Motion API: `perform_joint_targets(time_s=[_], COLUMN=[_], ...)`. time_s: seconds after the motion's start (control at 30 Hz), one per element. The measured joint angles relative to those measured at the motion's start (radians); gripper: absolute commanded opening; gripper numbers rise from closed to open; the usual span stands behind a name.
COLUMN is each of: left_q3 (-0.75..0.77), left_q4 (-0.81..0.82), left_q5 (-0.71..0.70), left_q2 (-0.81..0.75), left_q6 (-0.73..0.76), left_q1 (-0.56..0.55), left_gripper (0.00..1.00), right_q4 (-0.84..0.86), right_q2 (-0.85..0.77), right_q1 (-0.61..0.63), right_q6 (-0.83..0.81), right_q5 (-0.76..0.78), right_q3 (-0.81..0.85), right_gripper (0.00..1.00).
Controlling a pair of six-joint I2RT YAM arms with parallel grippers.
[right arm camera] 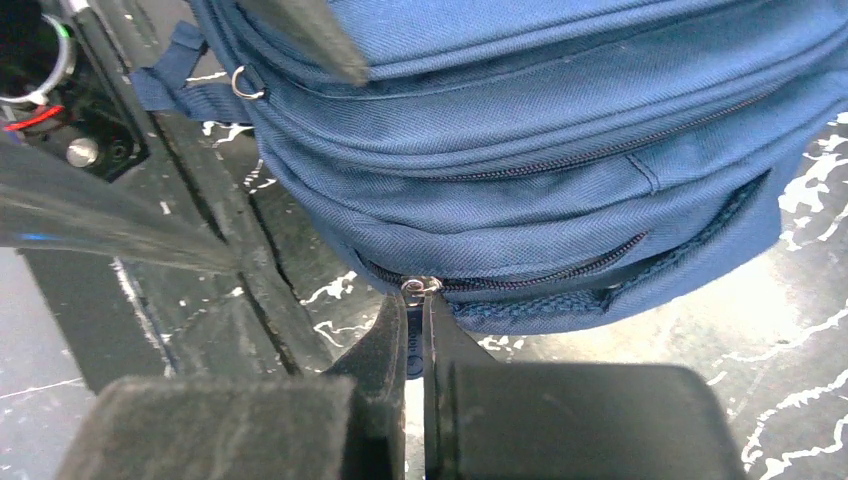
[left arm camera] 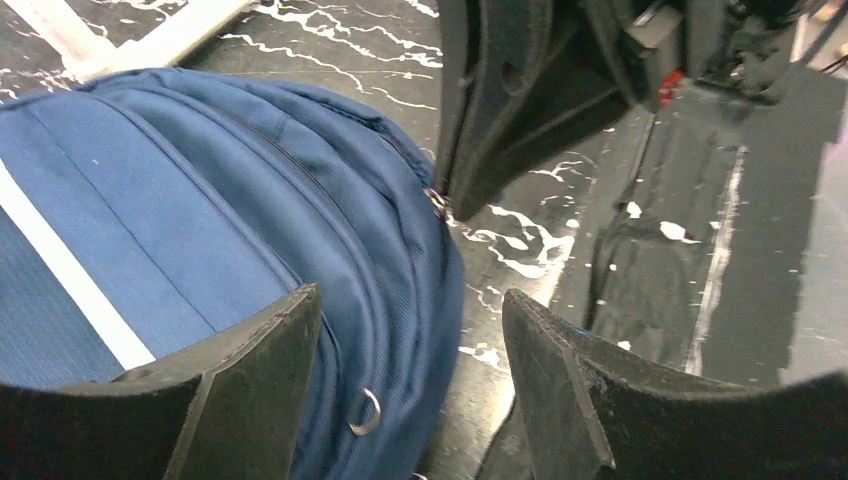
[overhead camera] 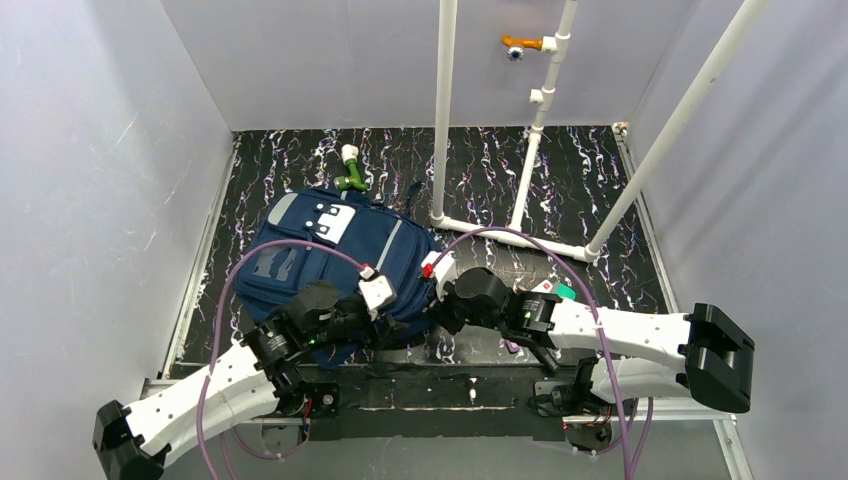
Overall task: Pack the student bag
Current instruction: Zip the student bag at the center of the board.
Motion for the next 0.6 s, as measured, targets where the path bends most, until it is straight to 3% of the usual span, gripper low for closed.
perform_joint_targets(time_s=[0.3, 0.37, 0.5, 0.6], left_q3=[0.034, 0.041, 0.042, 0.056], left_q4=[0.072, 0.081, 0.077, 0.049], left_q5=[-0.112, -0.145, -0.224, -0.268], left_q2=[0.191, 0.224, 0.237, 0.233], left_q6=[0.134, 0.151, 0.169, 0.166], left_q1=[-0.141, -0.170, -0.190, -0.201], left_gripper=[0.60, 0.49, 0.04, 0.00], right_q4=[-0.001, -0.005, -0.014, -0.018], right_q2=[0.000, 0.000, 0.000, 0.000], right_q1=[0.000, 0.000, -0.001, -0.002], right_q6=[0.061, 0.070, 0.069, 0.055], right_q5=[-0.101, -0.117, -0.131, -0.117], right_q3=[0.028, 0.038, 0.047, 0.058], right_gripper=[0.01, 0.01, 0.01, 0.01])
